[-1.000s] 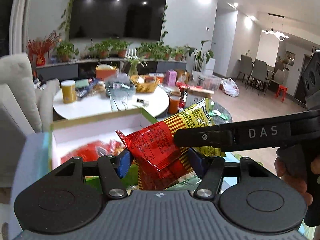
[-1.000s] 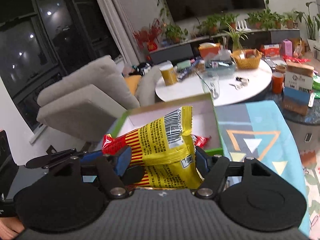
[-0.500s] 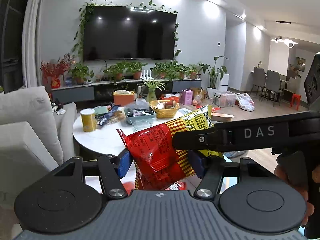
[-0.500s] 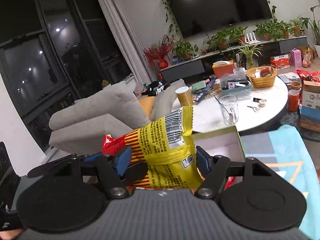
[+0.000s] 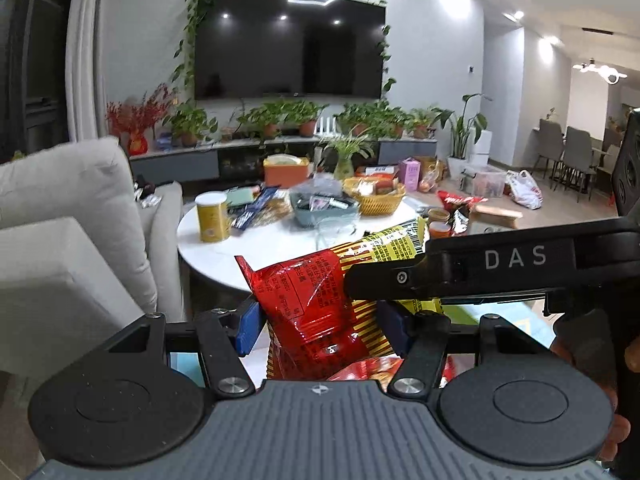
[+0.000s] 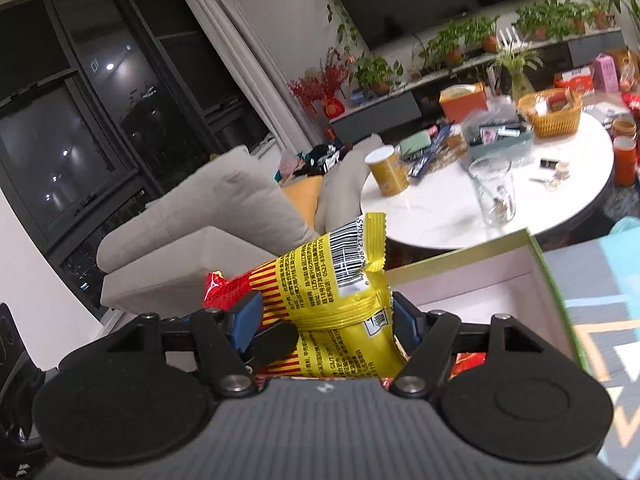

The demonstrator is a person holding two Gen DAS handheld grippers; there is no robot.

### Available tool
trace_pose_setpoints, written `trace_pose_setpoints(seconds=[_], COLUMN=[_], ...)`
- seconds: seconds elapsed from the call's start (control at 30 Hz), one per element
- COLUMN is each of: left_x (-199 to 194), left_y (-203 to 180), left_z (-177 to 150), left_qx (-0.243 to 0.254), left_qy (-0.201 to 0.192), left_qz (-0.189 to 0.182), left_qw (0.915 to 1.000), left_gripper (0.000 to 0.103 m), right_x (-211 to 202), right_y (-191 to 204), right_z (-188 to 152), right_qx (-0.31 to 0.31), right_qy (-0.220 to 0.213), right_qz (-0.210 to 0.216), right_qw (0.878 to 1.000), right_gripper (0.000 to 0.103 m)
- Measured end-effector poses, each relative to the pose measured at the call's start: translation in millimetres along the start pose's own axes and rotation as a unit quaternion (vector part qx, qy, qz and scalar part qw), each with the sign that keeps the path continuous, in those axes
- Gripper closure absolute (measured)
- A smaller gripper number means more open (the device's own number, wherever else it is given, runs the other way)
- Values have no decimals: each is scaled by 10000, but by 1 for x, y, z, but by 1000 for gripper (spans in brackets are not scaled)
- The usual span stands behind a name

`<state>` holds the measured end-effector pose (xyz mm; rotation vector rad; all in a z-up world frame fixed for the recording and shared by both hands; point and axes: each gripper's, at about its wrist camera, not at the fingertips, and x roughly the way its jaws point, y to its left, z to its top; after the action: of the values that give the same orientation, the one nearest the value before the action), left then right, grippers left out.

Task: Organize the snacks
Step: 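Open the right tool to drop the striped bag into the box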

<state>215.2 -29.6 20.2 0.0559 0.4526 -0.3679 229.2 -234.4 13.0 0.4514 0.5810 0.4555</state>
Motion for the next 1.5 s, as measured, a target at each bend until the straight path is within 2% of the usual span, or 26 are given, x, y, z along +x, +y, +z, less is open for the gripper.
trace_pose_setpoints(seconds=[0.37, 0.47, 0.53, 0.9, 1.3, 1.5], left_x=[34, 42, 44, 15, -38, -58], left_y=[21, 24, 23, 7, -28, -46], left_z=[-15, -20, -23, -19, -20, -32], left_qx=[-210, -290, -214, -164, -51, 58], left_qy=[304, 551, 574, 439, 270, 272], left_qz=[122, 315, 422, 311, 101, -2], left_qw=[9992, 9976, 9972, 9984, 9996, 9996], left_gripper=[44, 44, 44, 44, 39, 35], right_x=[33, 38, 36, -12, -76, -100], right_y=[-8, -9, -12, -17, -23, -28], right_z=[-11, -15, -18, -17, -37, -49], right_qx=[-23, -81, 2, 220, 311, 248], right_qy=[129, 215, 268, 146, 97, 1], right_qz=[-67, -245, -261, -373, -606, -717], right_qw=[9999, 9994, 9993, 9990, 9976, 9971], right_gripper=[37, 37, 37, 37, 37, 37])
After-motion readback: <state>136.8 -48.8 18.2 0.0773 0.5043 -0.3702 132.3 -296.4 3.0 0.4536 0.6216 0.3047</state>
